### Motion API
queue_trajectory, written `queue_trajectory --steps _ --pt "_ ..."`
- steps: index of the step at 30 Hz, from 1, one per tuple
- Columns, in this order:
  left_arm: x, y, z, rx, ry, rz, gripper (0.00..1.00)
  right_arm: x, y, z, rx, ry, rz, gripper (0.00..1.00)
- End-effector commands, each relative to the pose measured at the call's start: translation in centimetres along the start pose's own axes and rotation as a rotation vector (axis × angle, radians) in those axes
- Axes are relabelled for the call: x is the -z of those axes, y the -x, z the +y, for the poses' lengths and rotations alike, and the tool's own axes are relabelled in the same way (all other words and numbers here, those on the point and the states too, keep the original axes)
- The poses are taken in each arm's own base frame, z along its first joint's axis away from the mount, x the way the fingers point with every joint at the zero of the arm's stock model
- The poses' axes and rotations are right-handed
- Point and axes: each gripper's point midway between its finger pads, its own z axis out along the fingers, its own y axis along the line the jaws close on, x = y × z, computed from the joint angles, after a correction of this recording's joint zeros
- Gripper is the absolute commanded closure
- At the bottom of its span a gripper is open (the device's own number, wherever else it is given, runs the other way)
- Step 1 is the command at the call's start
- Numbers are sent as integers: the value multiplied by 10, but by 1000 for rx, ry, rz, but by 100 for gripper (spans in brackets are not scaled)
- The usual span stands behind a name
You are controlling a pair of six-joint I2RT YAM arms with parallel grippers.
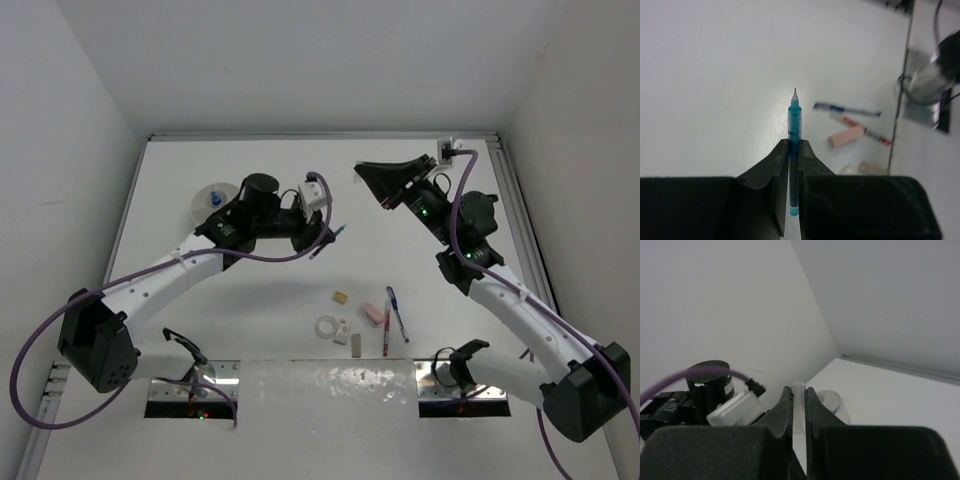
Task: Sort the stationery into containers
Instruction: Close the pen cap on the pen.
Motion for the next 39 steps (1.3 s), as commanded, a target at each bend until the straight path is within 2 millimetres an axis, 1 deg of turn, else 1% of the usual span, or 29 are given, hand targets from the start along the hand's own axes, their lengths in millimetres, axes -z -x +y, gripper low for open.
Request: queue_trajectory --steps 1,2,3,4,6,7,9,10,12,14,15,16,17,19,23,25,30,32,36,38,39 --pt "20 98 -21 92 -128 -336 100 -14 42 47 69 171 -139 100" --pt "24 113 -23 84 -148 -401 100 -15 44 48 73 180 -151 100" --pt "26 119 -24 103 -158 -429 100 -16 41 54 72 197 -149 100" --pt "26 117 -26 164 -171 -437 100 -17 40 58 72 207 -152 100" --pt "31 127 -26 158 -173 -497 100 -18 42 60 78 214 -161 100" --pt "31 124 -26 201 -173 -501 100 -20 46 60 87 199 -176 100" --pt "37 128 -24 203 -172 -544 100 -22 49 56 107 177 -180 100" --pt "37 125 -25 227 -173 -547 100 -24 52 57 127 174 -185 100" --pt "40 127 -23 227 -164 -576 100 -27 50 55 135 162 -172 100" --pt "45 132 -21 215 -156 -610 100 -28 44 55 137 163 -154 100" --pt "44 130 -21 222 -158 -612 100 -29 42 54 140 158 -149 100" --pt "47 131 -22 232 -164 -623 100 -29 42 54 155 153 -148 100" --pt "49 133 -22 226 -167 -638 100 -29 37 51 161 137 -131 100" --pt "49 129 -23 239 -168 -642 100 -31 38 45 190 98 -132 100" --pt "56 128 -22 238 -151 -672 100 -33 21 33 206 44 -79 100" --pt "58 128 -24 228 -153 -675 100 -34 18 31 191 23 -84 100" --pt "58 125 -23 245 -145 -669 100 -39 13 36 170 31 -88 100" --pt "60 126 -22 255 -143 -671 100 -38 11 37 160 34 -84 100" --pt "58 122 -16 282 -125 -666 100 -36 11 38 148 32 -81 100" --pt "57 119 -11 300 -104 -661 100 -36 11 40 134 38 -82 100" --pt "55 116 -6 318 -84 -656 100 -36 11 41 132 43 -81 100"
